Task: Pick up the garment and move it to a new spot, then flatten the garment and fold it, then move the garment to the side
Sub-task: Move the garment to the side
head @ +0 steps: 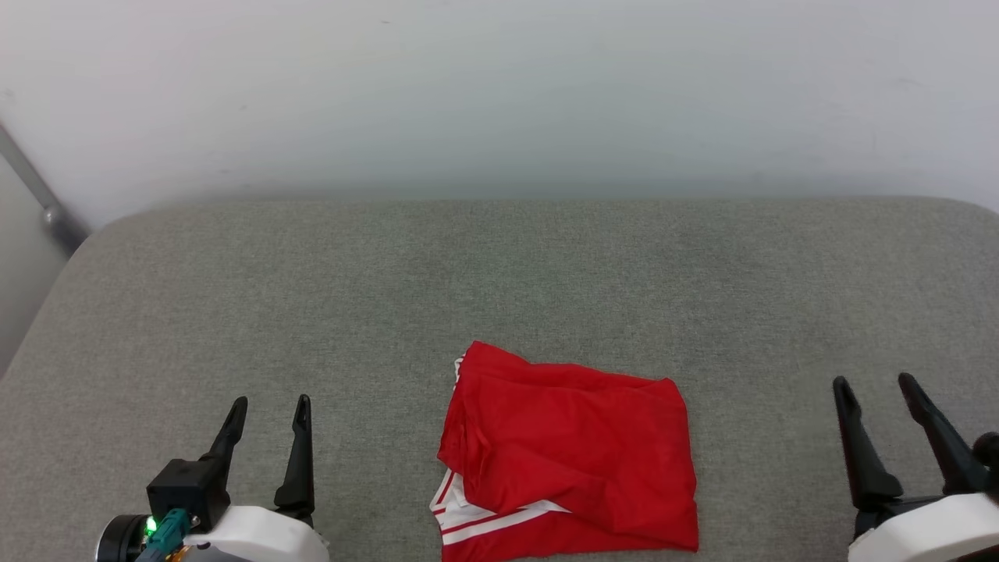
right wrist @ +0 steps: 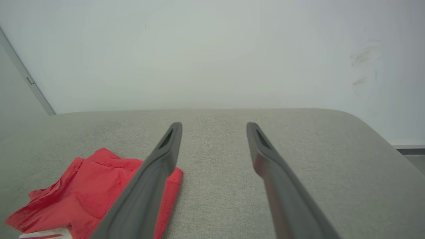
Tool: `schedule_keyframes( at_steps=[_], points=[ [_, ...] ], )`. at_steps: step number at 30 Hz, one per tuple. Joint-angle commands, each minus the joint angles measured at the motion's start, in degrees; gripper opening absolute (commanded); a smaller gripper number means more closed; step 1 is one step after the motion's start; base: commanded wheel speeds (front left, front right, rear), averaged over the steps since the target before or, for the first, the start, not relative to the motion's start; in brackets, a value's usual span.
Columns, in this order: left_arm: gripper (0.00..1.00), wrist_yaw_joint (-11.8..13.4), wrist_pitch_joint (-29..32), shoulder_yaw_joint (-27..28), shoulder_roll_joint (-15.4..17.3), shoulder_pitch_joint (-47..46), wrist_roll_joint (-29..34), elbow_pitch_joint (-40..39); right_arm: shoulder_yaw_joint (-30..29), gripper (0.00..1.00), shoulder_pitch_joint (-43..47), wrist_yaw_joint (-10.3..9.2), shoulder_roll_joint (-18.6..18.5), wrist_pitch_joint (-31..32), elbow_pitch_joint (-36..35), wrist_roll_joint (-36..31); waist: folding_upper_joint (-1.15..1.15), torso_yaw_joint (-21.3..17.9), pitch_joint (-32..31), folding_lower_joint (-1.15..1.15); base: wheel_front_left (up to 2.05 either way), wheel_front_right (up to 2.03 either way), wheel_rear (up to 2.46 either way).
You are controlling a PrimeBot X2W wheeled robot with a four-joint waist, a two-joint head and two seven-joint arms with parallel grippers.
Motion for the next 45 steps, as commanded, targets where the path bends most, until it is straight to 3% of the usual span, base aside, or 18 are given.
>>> schedule_keyframes(
  at_steps=[1, 8, 10, 11, 16, 20, 26, 33, 34, 35, 36, 37, 45],
  points=[
    [1.00, 0.1, 0.0, 0.1, 0.1, 0.0, -0.4, -0.1, -1.7, 1.00, 0.0, -0.04, 0.2, 1.0, 0.2, 1.3, 0.00, -0.2, 0.2, 0.00, 0.00, 0.00, 0.00],
    [1.00, -0.3, -0.2, 0.8, -0.6, -0.6, -1.1, -0.2, -17.5, 1.00, -3.2, -0.04, -2.3, 16.4, 8.1, 14.4, 0.00, 0.1, 0.9, 0.00, 0.00, 0.00, 0.00],
    [1.00, -0.5, -0.2, 0.9, -1.0, -1.0, -1.0, -0.1, -21.6, 1.00, -4.4, -0.04, -3.8, 23.1, 11.9, 17.4, 0.00, 0.6, 1.2, 0.00, 0.00, 0.00, 0.00],
    [1.00, -0.7, -0.4, 1.1, -1.6, -1.6, -0.5, -0.1, -25.5, 1.00, -6.7, -0.04, -4.7, 33.2, 17.3, 20.5, 0.00, 1.7, 1.5, 0.00, 0.00, 0.00, 0.00],
    [1.00, -1.4, -0.5, 0.9, -2.9, -2.5, 0.5, -0.5, -30.8, 1.00, -11.7, -0.04, -0.8, 49.3, 26.1, 24.9, 0.00, 4.3, 2.4, 0.00, 0.00, 0.00, 0.00],
    [1.00, -2.0, -0.5, 0.7, -3.9, -3.8, 1.4, -0.8, -33.8, 1.00, -16.6, -0.04, 2.1, 58.0, 32.3, 28.6, 0.00, 6.7, 3.5, 0.00, 0.00, 0.00, 0.00],
    [1.00, -2.7, -0.5, 0.5, -5.3, -4.6, 2.1, -0.3, -33.6, 1.00, -23.6, -0.04, 3.1, 62.4, 43.4, 37.4, 0.00, 9.1, 4.9, 0.00, 0.00, 0.00, 0.00],
    [1.00, -4.0, -0.5, 0.9, -6.3, -5.8, 3.0, 0.5, -23.5, 1.00, -28.0, -0.04, 3.2, 58.9, 55.2, 45.6, 0.00, 11.2, 6.1, 0.00, 0.00, 0.00, 0.00],
    [1.00, -4.1, -0.5, 1.0, -6.4, -5.9, 2.9, 0.7, -22.2, 0.87, -28.1, -0.04, 3.2, 58.1, 55.9, 46.1, 0.00, 11.3, 6.2, 0.00, 0.00, 0.00, 0.00],
    [1.00, -4.1, -0.5, 1.1, -6.4, -6.0, 3.1, 0.8, -20.9, 0.41, -28.2, -0.04, 3.4, 57.3, 56.4, 46.3, 0.00, 11.4, 6.3, 0.00, 0.00, 0.00, 0.00],
    [1.00, -4.2, -0.5, 1.2, -6.5, -6.1, 3.2, 0.9, -19.8, 0.10, -28.2, -0.04, 3.5, 56.6, 56.6, 46.7, 0.00, 11.5, 6.4, 0.00, 0.00, 0.00, 0.00],
    [1.00, -4.3, -0.5, 1.4, -6.6, -6.3, 3.3, 0.9, -19.0, 0.00, -28.3, -0.04, 3.5, 55.9, 56.6, 47.0, 0.00, 11.5, 6.5, 0.00, 0.00, 0.00, 0.00],
    [1.00, -4.3, -0.5, 2.7, -6.5, -5.4, 4.2, 1.2, -12.4, 0.00, -28.2, -0.04, 2.6, 51.7, 48.6, 43.2, 0.00, 9.0, 5.9, 0.00, 0.00, 0.00, 0.00]
  ],
)
